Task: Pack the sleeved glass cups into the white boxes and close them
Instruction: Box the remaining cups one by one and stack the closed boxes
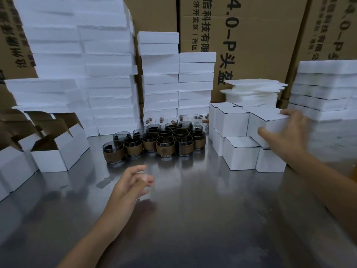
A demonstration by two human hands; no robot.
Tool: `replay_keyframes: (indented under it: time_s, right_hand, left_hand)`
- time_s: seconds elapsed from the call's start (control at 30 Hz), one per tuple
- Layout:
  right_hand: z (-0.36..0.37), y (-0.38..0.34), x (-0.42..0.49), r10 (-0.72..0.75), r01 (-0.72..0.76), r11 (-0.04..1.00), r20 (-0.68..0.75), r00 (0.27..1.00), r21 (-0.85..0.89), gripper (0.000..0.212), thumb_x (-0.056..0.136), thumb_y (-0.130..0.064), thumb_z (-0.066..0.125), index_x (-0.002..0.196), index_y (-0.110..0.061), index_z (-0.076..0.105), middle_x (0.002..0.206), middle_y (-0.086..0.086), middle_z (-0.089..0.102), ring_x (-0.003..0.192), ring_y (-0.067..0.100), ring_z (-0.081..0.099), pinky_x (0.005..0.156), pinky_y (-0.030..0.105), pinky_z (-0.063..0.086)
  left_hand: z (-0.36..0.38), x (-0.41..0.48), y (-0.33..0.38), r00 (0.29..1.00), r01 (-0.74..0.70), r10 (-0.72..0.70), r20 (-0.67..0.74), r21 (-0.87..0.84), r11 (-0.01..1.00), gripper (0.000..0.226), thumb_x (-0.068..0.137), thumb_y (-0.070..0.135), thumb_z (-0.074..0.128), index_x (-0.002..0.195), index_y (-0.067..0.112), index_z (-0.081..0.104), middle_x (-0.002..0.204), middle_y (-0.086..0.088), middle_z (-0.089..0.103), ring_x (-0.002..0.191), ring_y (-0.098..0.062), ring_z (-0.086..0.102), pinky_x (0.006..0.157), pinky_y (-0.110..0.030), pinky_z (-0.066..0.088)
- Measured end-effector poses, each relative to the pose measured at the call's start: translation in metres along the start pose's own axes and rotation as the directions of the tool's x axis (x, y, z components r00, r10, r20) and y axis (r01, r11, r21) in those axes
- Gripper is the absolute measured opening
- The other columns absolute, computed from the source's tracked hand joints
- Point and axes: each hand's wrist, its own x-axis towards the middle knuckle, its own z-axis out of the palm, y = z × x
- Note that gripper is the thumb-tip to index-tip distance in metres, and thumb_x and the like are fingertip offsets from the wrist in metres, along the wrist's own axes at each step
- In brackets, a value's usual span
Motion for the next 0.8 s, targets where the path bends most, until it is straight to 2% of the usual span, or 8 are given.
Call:
replay_keyframes:
  time_s: [0.17,0.37,0.43,0.5,0.57,0.63,0.7,0.8]
  right_hand:
    - [0.003,0.008,-0.001,0.029,-0.028,0.999,0.023,0.999,-0.026,0.064,0.073,-0.029,0.077,0.123,-0.019,0.038,0.134,0.009,0.032,0.116,0.024,0.042,0.086,0.029,0.031]
    - [-0.009,-0.005,-0.009,0.071,-0.053,0.989,0.127,0.989,-0.141,0.077,0.075,-0.037,0.076,0.135,-0.015,0.034,0.145,0.011,0.023,0.133,0.029,0.030,0.106,0.040,0.029]
    - [-0.012,-0.021,-0.018,0.002,0.018,0.980,0.102,0.995,-0.200,0.074,0.079,-0.036,0.072,0.138,-0.013,0.033,0.150,0.013,0.017,0.139,0.030,0.020,0.112,0.044,0.021]
    - [-0.011,-0.043,-0.030,-0.158,0.172,0.963,0.085,0.984,-0.205,0.065,0.082,-0.026,0.070,0.136,-0.011,0.036,0.151,0.015,0.016,0.140,0.030,0.017,0.114,0.046,0.016]
    - [-0.004,-0.067,-0.044,-0.312,0.329,0.934,0.131,0.941,-0.141,0.056,0.082,-0.018,0.068,0.131,-0.012,0.041,0.145,0.012,0.026,0.136,0.027,0.026,0.110,0.041,0.025]
    - [0.008,-0.089,-0.066,-0.399,0.416,0.909,0.243,0.884,-0.023,0.043,0.083,-0.019,0.065,0.122,-0.018,0.046,0.129,0.005,0.041,0.118,0.017,0.042,0.095,0.032,0.034]
    - [0.027,-0.103,-0.095,-0.405,0.398,0.912,0.394,0.825,0.105,0.029,0.084,-0.023,0.063,0.109,-0.029,0.049,0.111,-0.008,0.051,0.101,0.007,0.049,0.085,0.027,0.037]
    - [0.062,-0.104,-0.146,-0.329,0.252,0.944,0.568,0.754,0.212,0.019,0.084,-0.017,0.066,0.090,-0.031,0.054,0.094,-0.013,0.060,0.091,0.007,0.057,0.080,0.020,0.043]
  left_hand:
    - [0.001,-0.001,0.003,1.000,0.005,-0.005,0.000,-0.015,1.000,0.032,0.085,0.035,0.062,0.113,0.021,0.055,0.093,0.000,0.071,0.093,-0.012,0.067,0.085,-0.031,0.048]
    - [0.004,-0.004,0.009,1.000,0.021,-0.021,-0.011,-0.025,0.999,0.019,0.093,0.017,0.051,0.111,0.020,0.054,0.090,0.000,0.071,0.090,-0.010,0.067,0.083,-0.027,0.050]
    - [0.004,-0.005,0.011,0.999,0.029,-0.030,-0.016,-0.024,0.999,0.018,0.093,0.016,0.052,0.111,0.020,0.054,0.088,0.002,0.070,0.089,-0.009,0.066,0.082,-0.025,0.050]
    - [0.003,-0.005,0.012,0.999,0.031,-0.031,-0.016,-0.011,0.999,0.017,0.093,0.016,0.052,0.109,0.022,0.054,0.086,0.004,0.069,0.086,-0.006,0.065,0.078,-0.021,0.050]
    - [0.002,-0.006,0.013,0.999,0.031,-0.031,-0.021,0.003,1.000,0.016,0.094,0.014,0.052,0.107,0.023,0.054,0.086,0.003,0.066,0.082,-0.002,0.065,0.074,-0.018,0.049]
    - [0.001,-0.008,0.015,0.999,0.031,-0.031,-0.039,0.011,0.999,0.015,0.093,0.013,0.053,0.104,0.024,0.055,0.088,0.001,0.064,0.078,-0.001,0.064,0.072,-0.015,0.049]
    - [0.000,-0.010,0.017,0.996,0.039,-0.036,-0.078,0.033,0.999,0.014,0.093,0.013,0.054,0.100,0.025,0.057,0.093,-0.004,0.064,0.079,-0.003,0.063,0.073,-0.016,0.049]
    - [-0.003,-0.012,0.018,0.987,0.048,-0.038,-0.155,0.059,0.997,0.016,0.093,0.010,0.053,0.095,0.025,0.059,0.098,-0.009,0.064,0.084,-0.013,0.062,0.074,-0.018,0.047]
